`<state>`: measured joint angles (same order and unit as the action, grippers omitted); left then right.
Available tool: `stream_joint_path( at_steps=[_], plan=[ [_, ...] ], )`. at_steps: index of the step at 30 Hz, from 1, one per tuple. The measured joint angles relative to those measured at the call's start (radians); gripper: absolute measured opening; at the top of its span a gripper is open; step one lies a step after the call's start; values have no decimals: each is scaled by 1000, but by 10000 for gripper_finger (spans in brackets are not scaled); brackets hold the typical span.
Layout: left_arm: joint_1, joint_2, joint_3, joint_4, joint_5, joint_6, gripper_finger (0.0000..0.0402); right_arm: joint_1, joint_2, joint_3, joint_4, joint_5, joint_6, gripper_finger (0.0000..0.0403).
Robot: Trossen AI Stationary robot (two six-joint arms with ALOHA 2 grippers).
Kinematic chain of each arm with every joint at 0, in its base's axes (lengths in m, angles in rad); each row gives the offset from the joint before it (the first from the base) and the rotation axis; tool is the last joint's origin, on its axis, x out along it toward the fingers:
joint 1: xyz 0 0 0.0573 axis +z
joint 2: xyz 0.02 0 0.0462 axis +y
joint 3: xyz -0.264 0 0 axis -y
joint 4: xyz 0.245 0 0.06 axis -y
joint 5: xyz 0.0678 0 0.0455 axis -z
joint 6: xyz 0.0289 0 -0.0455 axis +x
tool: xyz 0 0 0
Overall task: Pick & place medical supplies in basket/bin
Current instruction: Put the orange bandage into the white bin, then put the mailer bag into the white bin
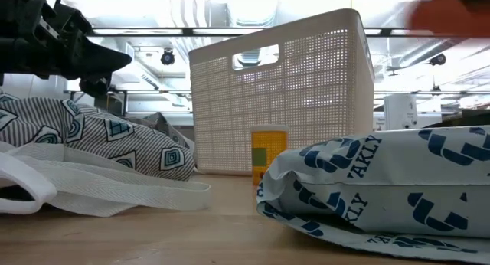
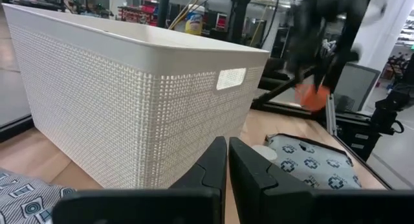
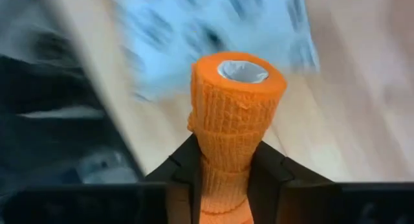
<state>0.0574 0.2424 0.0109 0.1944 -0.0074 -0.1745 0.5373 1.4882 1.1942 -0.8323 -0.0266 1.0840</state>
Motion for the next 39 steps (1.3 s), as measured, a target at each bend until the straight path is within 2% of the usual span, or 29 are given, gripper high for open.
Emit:
stream_joint_path(
  at_steps=[4, 8, 11, 12, 14, 16, 19, 25, 28, 31, 39],
  plan=[
    [0, 1, 0, 0, 0, 0, 0, -38, -112, 89, 107, 221, -255, 71],
    [0, 0, 0, 0, 0, 0, 0, -98, -209, 156, 196, 565, -488, 77],
    [0, 0, 0, 0, 0, 0, 0, -159, -264, 193, 218, 823, -592, 78],
    [0, 0, 0, 0, 0, 0, 0, -182, -278, 199, 220, 884, -620, 78],
    [0, 0, 0, 0, 0, 0, 0, -242, -299, 208, 220, 936, -684, 79],
    [0, 0, 0, 0, 0, 0, 0, -306, -313, 206, 219, 935, -749, 79],
    [0, 0, 0, 0, 0, 0, 0, -416, -317, 191, 218, 860, -786, 79],
    [0, 0, 0, 0, 0, 0, 0, -622, -242, 181, 200, 541, -794, 92],
    [0, 0, 0, 0, 0, 0, 0, -684, -198, 186, 182, 466, -790, 129],
    [0, 0, 0, 0, 0, 0, 0, -722, -164, 186, 182, 427, -761, 181],
    [0, 1, 0, 0, 0, 0, 0, -730, -157, 190, 184, 404, -729, 311]
  ],
)
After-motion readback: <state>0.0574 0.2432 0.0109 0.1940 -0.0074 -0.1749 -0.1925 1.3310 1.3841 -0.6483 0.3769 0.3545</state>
